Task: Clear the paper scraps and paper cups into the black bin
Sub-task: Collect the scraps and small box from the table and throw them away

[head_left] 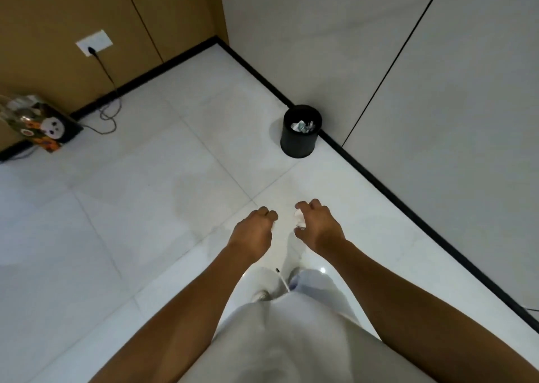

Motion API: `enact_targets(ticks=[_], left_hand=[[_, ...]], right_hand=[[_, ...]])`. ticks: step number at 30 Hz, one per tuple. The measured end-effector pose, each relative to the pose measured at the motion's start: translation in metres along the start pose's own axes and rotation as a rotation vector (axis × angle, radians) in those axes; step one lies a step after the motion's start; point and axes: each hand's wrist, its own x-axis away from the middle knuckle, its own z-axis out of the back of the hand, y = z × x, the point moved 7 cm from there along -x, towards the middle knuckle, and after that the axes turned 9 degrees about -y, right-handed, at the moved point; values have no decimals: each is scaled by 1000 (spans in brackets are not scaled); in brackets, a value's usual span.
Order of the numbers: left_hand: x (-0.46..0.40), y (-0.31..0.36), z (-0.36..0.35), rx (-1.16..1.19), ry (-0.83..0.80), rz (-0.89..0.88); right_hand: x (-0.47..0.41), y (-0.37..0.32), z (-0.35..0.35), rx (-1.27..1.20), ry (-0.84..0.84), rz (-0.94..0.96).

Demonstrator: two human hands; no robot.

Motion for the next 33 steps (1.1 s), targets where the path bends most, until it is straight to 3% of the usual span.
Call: enact_targets(ticks=[11,17,33], left_hand=[[-236,33,112,61,15,-2],[-348,19,165,135,38,62],[-590,-71,215,310,13,146]], right_hand=[[-199,95,139,-13,-19,-56],[-307,120,199,-51,-50,-40],[-577,161,232,-121,-94,-95]])
